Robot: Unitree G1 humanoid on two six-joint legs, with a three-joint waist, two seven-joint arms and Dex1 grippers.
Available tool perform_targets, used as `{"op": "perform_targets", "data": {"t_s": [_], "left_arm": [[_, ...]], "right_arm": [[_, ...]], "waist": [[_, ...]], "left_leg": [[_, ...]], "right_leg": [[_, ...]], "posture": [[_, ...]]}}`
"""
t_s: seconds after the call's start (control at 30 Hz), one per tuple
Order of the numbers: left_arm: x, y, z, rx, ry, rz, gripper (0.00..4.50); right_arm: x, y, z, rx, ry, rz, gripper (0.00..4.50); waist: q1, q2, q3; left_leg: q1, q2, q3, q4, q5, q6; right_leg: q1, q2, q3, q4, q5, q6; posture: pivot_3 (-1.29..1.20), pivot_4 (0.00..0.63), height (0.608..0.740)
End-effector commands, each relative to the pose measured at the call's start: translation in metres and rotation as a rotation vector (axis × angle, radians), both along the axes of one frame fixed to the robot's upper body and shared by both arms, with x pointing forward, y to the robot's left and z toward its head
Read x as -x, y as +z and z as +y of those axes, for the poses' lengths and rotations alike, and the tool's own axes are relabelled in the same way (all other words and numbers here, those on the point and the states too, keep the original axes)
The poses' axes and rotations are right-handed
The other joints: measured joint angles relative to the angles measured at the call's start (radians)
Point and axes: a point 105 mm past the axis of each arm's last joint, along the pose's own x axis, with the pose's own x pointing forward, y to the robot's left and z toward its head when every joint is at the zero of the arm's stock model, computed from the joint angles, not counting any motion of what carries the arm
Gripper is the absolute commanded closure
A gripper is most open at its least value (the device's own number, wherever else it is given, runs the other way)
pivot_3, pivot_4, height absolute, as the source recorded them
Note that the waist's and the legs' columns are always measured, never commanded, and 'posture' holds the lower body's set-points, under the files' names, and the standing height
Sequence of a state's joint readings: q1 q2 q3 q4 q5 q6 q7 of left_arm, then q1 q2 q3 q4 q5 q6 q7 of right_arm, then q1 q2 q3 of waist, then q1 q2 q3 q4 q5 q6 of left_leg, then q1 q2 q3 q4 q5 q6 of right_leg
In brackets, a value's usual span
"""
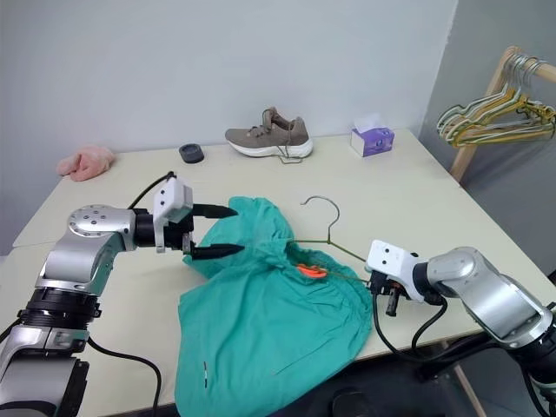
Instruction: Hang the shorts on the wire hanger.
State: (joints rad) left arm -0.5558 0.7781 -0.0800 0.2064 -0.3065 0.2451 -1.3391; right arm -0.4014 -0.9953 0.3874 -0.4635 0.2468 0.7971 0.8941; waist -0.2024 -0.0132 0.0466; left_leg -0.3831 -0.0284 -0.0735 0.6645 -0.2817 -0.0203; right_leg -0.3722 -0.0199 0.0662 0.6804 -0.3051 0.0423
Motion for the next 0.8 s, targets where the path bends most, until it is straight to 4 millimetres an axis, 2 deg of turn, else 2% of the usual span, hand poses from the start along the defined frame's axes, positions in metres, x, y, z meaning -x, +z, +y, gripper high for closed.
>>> {"op": "perform_targets", "data": {"t_s": [0.03, 0.2, 0.37, 0.5, 0.63, 0.8], "left_arm": [[0.004, 0.0, -0.004, -0.05, -0.051, -0.037, 0.04], [0.004, -0.014, -0.008, -0.09, -0.075, -0.038, 0.04], [-0.006, -0.025, -0.017, -0.097, -0.05, -0.066, 0.04], [-0.002, -0.03, -0.026, -0.072, -0.079, -0.053, 0.04], [0.001, -0.03, -0.03, -0.047, -0.09, -0.039, 0.86], [0.002, -0.03, -0.031, -0.037, -0.093, -0.029, 2.42]], "right_arm": [[-0.001, 0.011, 0.005, 0.022, 0.067, -0.084, 4.5], [-0.001, 0.02, 0.013, 0.02, 0.126, -0.13, 4.5], [0.0, 0.031, 0.026, -0.006, 0.181, -0.171, 4.5], [0.003, 0.034, 0.031, -0.018, 0.196, -0.175, 4.5], [0.004, 0.036, 0.033, -0.013, 0.206, -0.181, 4.5], [0.005, 0.035, 0.031, 0.012, 0.223, -0.192, 4.5]], "waist": [[0.0, 0.0, 0.0], [0.0, 0.0, 0.0], [-0.001, 0.0, 0.0], [-0.005, 0.0, 0.0], [-0.012, 0.0, -0.001], [-0.019, 0.0, -0.001]], "left_leg": [[0.0, 0.0, 0.0, 0.0, 0.0, 0.0], [0.0, 0.0, 0.0, 0.002, 0.0, 0.0], [0.0, 0.0, 0.0, 0.002, 0.0, 0.0], [0.0, 0.0, 0.0, 0.002, 0.0, 0.0], [0.0, 0.0, 0.0, 0.002, 0.0, 0.0], [0.0, 0.0, -0.001, 0.002, 0.0, 0.0]], "right_leg": [[0.0, 0.0, 0.0, 0.0, 0.0, 0.0], [0.001, 0.0, 0.0, 0.0, 0.0, 0.0], [0.001, 0.0, 0.0, 0.001, 0.0, 0.0], [0.001, 0.0, 0.0, 0.001, 0.0, 0.0], [0.001, 0.0, -0.001, 0.001, 0.0, 0.0], [0.001, 0.0, -0.001, 0.001, 0.0, 0.0]], "posture": [[-0.26, 0.0, 0.74], [-0.26, 0.0, 0.74], [-0.27, 0.0, 0.74], [-0.27, 0.0, 0.74], [-0.27, 0.0, 0.74], [-0.27, 0.0, 0.74]]}}
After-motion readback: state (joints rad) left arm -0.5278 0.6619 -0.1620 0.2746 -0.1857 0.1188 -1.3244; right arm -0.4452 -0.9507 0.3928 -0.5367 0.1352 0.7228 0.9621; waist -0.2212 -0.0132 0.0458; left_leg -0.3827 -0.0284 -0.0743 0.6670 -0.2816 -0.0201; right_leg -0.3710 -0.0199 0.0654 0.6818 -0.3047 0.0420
